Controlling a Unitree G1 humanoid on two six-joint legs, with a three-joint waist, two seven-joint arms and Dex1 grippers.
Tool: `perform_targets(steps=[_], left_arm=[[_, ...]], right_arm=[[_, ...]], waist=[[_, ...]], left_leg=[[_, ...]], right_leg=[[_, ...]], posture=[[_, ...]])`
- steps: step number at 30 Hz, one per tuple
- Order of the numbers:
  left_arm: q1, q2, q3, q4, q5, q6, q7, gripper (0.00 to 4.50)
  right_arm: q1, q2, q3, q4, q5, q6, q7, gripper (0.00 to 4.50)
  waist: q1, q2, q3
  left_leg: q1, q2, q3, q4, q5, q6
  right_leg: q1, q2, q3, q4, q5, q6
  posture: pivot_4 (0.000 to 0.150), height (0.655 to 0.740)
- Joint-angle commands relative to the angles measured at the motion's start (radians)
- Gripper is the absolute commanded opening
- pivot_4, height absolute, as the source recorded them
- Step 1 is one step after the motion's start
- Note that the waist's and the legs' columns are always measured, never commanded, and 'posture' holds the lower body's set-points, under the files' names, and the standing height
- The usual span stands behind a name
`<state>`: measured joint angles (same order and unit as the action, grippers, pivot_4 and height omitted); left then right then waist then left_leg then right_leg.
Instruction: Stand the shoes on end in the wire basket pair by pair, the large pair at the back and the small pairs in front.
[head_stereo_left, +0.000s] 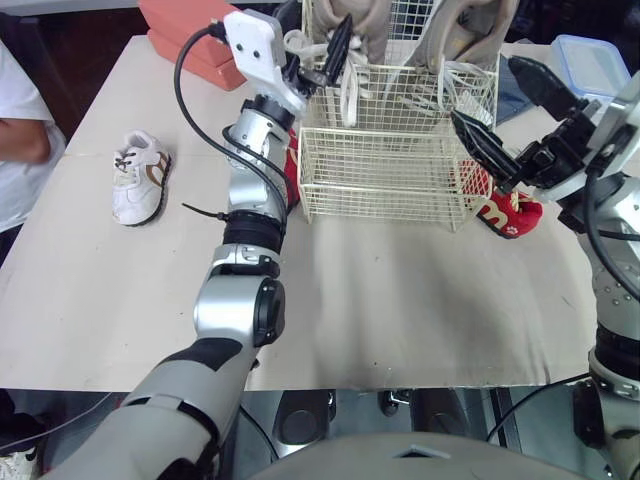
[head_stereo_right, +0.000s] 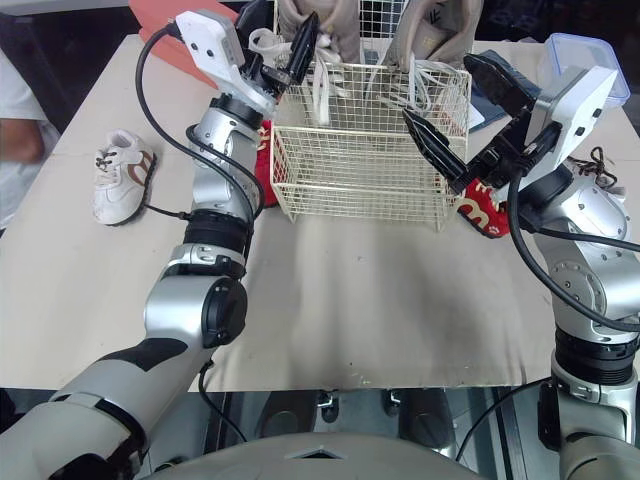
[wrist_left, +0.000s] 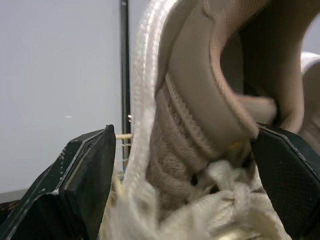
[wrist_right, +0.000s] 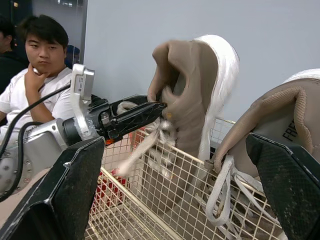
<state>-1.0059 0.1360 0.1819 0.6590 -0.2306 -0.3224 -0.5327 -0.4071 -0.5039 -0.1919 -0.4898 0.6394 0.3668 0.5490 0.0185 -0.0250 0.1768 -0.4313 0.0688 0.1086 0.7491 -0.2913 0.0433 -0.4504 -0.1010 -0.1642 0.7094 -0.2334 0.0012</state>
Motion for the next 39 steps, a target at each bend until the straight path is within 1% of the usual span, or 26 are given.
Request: perform_targets(steps=[1,4,6,13,16,17,20,22,23,24,25,34,38,39], left_arm=[[0.014,-0.005,-0.034,-0.155,-0.01,0.067,0.024,4.49],[0.044,-0.008,-0.049,-0.237,-0.009,0.118,0.045,4.49],[0.046,-0.012,-0.051,-0.256,-0.01,0.15,0.066,4.49],[-0.029,0.002,-0.057,-0.205,0.021,0.189,0.113,4.49],[-0.044,0.008,-0.053,-0.194,0.023,0.2,0.132,3.71],[-0.045,0.009,-0.053,-0.195,0.02,0.208,0.133,3.33],[-0.043,0.016,-0.054,-0.203,0.023,0.228,0.145,1.87],[-0.032,0.018,-0.053,-0.22,0.028,0.252,0.169,1.02],[-0.023,0.018,-0.055,-0.227,0.031,0.267,0.181,0.53],[-0.014,0.018,-0.056,-0.232,0.035,0.281,0.197,0.2],[-0.005,0.016,-0.054,-0.237,0.038,0.298,0.215,0.04],[0.089,0.004,-0.082,-0.309,0.039,0.441,0.252,0.04],[0.095,-0.006,-0.058,-0.354,-0.029,0.487,0.223,0.04],[0.095,-0.004,-0.06,-0.363,-0.036,0.499,0.217,0.99]], right_arm=[[0.0,0.001,-0.01,-0.022,-0.002,-0.018,-0.004,4.5],[0.0,0.005,-0.006,-0.022,-0.004,-0.019,-0.005,4.5],[-0.001,0.008,-0.004,-0.021,-0.004,-0.02,-0.004,4.5],[0.0,0.016,0.002,-0.012,-0.016,-0.028,0.003,4.5],[0.004,0.02,0.003,-0.012,-0.023,-0.033,0.006,4.5],[0.006,0.021,0.004,-0.013,-0.025,-0.035,0.008,4.5],[0.01,0.023,0.006,-0.013,-0.032,-0.041,0.011,4.5],[0.011,0.023,0.006,-0.011,-0.034,-0.045,0.013,4.5],[0.011,0.024,0.006,-0.01,-0.036,-0.047,0.013,4.5],[0.01,0.025,0.007,-0.008,-0.037,-0.048,0.014,4.5],[0.009,0.026,0.008,-0.007,-0.038,-0.049,0.015,4.5],[0.009,0.029,0.011,0.0,-0.042,-0.054,0.02,4.5],[0.01,0.03,0.012,0.002,-0.044,-0.056,0.023,4.5],[0.01,0.03,0.012,0.003,-0.045,-0.057,0.023,4.5]], waist=[[-0.003,0.0,0.0],[-0.005,0.0,0.0],[-0.005,0.0,0.0],[-0.003,0.0,0.0],[-0.004,0.0,0.0],[-0.004,0.0,0.0],[-0.005,0.0,0.001],[-0.005,0.0,0.001],[-0.004,0.0,0.001],[-0.004,0.0,0.001],[-0.004,0.0,0.001],[-0.006,0.004,-0.001],[-0.006,0.004,-0.002],[-0.006,0.005,-0.002]], left_leg=[[0.0,0.0,0.0,0.0,0.0,0.0],[0.0,0.0,0.0,-0.001,0.0,0.0],[0.0,0.0,0.0,-0.001,0.0,0.0],[0.0,0.0,0.0,-0.001,0.0,0.0],[-0.001,0.0,0.0,-0.001,0.0,0.0],[-0.001,0.0,0.0,-0.001,0.0,0.0],[0.0,0.0,0.0,-0.002,0.0,0.0],[0.0,0.0,0.0,-0.002,0.0,0.0],[0.0,0.0,0.0,-0.002,0.0,0.0],[0.0,0.001,0.0,-0.002,0.0,0.0],[0.0,0.001,0.0,-0.002,0.0,0.0],[0.002,0.001,0.001,-0.003,0.0,0.0],[0.003,0.001,0.002,-0.003,0.0,0.0],[0.003,0.001,0.002,-0.003,0.0,0.0]], right_leg=[[0.0,0.0,0.0,0.0,0.0,0.0],[0.0,0.0,0.0,-0.001,0.0,0.0],[0.0,0.001,0.0,-0.001,0.0,0.0],[0.0,0.001,0.0,-0.001,0.0,0.0],[0.0,0.001,0.0,-0.002,0.0,0.0],[0.0,0.001,0.0,-0.002,0.0,0.0],[0.0,0.001,0.0,-0.002,0.0,0.0],[0.0,0.001,0.0,-0.002,0.0,0.0],[0.0,0.001,0.0,-0.002,0.0,0.0],[0.0,0.001,0.0,-0.002,0.0,0.0],[0.0,0.001,0.0,-0.002,0.0,0.0],[0.0,0.001,0.002,-0.001,0.0,0.0],[0.0,0.001,0.003,-0.001,0.0,0.0],[0.0,0.001,0.003,-0.001,0.0,0.0]], posture=[[0.15,0.686],[0.15,0.686],[0.15,0.686],[0.15,0.686],[0.15,0.686],[0.15,0.686],[0.15,0.686],[0.15,0.686],[0.15,0.686],[0.15,0.686],[0.15,0.686],[0.15,0.686],[0.15,0.686],[0.15,0.686]])
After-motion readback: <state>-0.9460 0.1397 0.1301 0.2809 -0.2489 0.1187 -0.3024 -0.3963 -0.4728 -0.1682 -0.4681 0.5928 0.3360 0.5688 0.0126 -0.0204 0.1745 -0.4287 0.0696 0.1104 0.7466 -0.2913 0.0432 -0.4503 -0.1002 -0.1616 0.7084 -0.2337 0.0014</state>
